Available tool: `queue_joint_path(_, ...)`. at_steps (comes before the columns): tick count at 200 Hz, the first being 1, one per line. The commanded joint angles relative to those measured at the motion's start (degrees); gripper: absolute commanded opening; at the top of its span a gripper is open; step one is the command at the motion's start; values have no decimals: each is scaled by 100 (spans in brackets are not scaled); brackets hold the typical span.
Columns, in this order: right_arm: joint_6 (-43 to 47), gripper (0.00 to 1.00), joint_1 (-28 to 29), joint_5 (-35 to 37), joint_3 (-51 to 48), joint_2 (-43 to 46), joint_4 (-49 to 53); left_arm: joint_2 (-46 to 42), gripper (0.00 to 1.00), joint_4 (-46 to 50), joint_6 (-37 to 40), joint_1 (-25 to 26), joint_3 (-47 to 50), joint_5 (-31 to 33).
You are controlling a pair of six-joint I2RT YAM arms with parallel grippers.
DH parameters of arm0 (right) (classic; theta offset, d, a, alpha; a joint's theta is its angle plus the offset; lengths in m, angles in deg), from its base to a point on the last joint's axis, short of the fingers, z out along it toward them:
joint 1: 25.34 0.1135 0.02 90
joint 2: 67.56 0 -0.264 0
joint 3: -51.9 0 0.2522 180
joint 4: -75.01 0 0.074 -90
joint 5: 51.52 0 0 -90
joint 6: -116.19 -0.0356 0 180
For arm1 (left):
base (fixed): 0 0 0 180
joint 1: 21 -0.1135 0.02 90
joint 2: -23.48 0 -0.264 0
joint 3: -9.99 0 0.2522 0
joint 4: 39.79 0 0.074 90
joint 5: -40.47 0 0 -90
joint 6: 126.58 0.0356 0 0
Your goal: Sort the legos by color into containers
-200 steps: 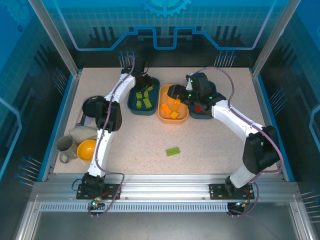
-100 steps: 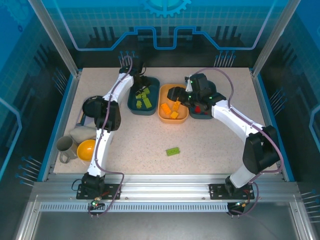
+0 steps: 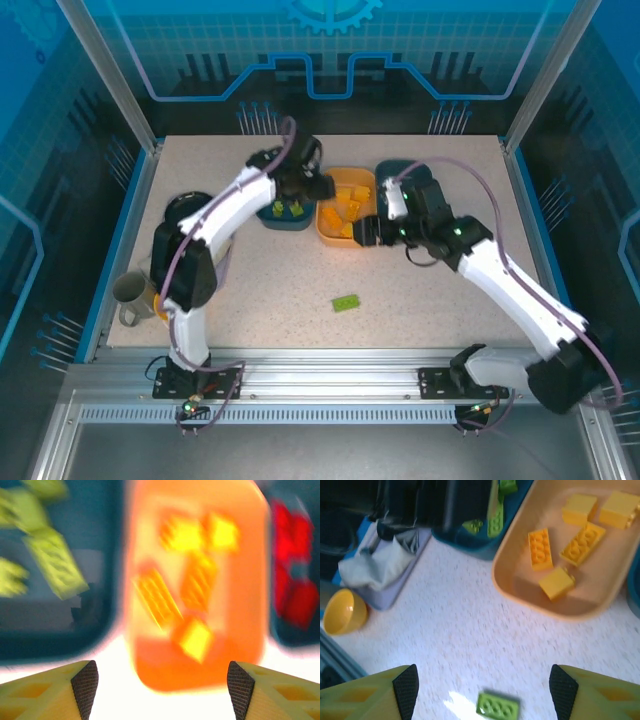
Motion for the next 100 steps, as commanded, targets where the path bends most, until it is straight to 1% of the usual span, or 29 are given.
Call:
queue_joint_path(1, 383, 73, -3, 218, -450, 922, 1099, -397, 74, -153, 1360, 813, 1355, -406)
queue_joint_path(21, 81, 74, -16, 205, -670, 1625, 1487, -662, 75, -270, 1871, 1601, 2073, -310)
queue_joint_path(33, -158, 74, -31, 148, -778, 1929, 1670, -650, 75, -339, 2046, 1890, 2309, -224)
queue_joint_path(55, -598, 74, -29, -106, -1059, 2447, 1774, -398, 75, -403, 2196, 2186, 2426, -54)
queue_joint_path(73, -926, 74, -45, -144, -1221, 2787, 1907, -147, 76, -444, 2314, 2392, 2386, 180)
queue_joint_path(100, -1265, 75, -46, -134, -1513, 3216, 2079, 196, 76, -439, 2386, 2522, 2263, 605)
